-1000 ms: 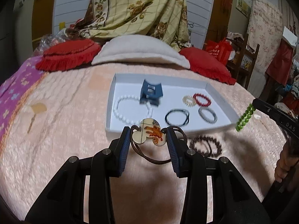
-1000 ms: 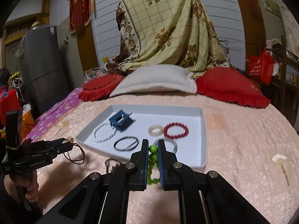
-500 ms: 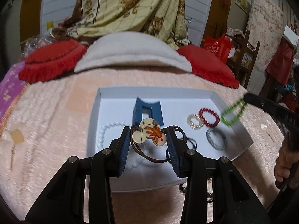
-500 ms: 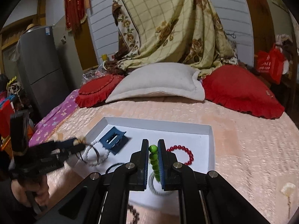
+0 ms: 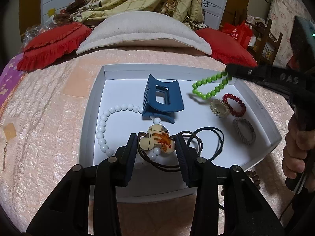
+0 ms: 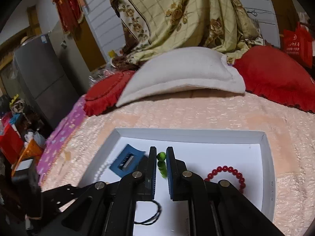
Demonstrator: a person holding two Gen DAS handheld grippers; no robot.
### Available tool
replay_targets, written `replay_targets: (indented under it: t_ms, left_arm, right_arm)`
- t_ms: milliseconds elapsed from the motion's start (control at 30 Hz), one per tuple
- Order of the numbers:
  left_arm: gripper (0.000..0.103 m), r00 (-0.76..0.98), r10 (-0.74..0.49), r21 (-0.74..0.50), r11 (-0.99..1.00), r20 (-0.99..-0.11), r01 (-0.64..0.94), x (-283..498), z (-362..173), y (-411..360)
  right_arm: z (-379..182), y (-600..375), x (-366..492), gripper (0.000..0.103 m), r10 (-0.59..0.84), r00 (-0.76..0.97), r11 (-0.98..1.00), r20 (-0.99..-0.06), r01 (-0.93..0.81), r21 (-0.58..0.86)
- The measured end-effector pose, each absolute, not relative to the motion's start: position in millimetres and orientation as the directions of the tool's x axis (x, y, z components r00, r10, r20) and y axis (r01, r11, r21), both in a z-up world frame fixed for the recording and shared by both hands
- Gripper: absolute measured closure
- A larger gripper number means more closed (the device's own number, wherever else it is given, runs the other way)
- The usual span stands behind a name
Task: Organize jewelry
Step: 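Carry the pendant cord and green bracelet over the box with both tools, then open both tools to drop the pendant cord and green bracelet into the box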
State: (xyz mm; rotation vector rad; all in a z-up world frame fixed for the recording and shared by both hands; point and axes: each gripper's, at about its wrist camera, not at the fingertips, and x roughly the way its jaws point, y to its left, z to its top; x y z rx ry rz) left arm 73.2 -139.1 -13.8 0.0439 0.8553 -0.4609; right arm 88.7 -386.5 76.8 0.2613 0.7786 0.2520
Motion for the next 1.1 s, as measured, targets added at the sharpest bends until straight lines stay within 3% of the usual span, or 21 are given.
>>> replay_targets:
  t_ms: [133,433,567,933,1100]
  left_arm:
    - [0.066,0.556,-0.351,-0.133,0.909,-0.753,0.395,76,-20,-141]
    - [0.063,0.576,-0.332,-0.098,0.912,-0.747,0.399,74,-21,-141]
    - [0.040,0.587,-0.333,-0.096,0.913,-0.738,0.397,71,-20,-139]
    - [0.040,0.604,-0.384,-0.135,0.900,-0.698,0.415,32,-2,-119]
    - [0.040,0.563,-0.445,-0.136,0.852,-0.697,0.506,-6,0,-132]
  right_arm:
    - [49,-399,99,0.094,0.291,0.617,0.938,-0.731,-0.033,0.346]
    - [36,-408,94,0.094,0.294,0.599,0.929,-0.745,0.004,0.370]
    - [38,-417,82,0.094,0.300,0.604,0.920,-0.739,0.021,0.391]
    - [78,-404,-17,0.094,0.271,0.696,0.946,-0.664,-0.065,0.319]
    - [66,-394,-63,0.090,0.235,0.662,0.966,-0.711,-0.076,0.249]
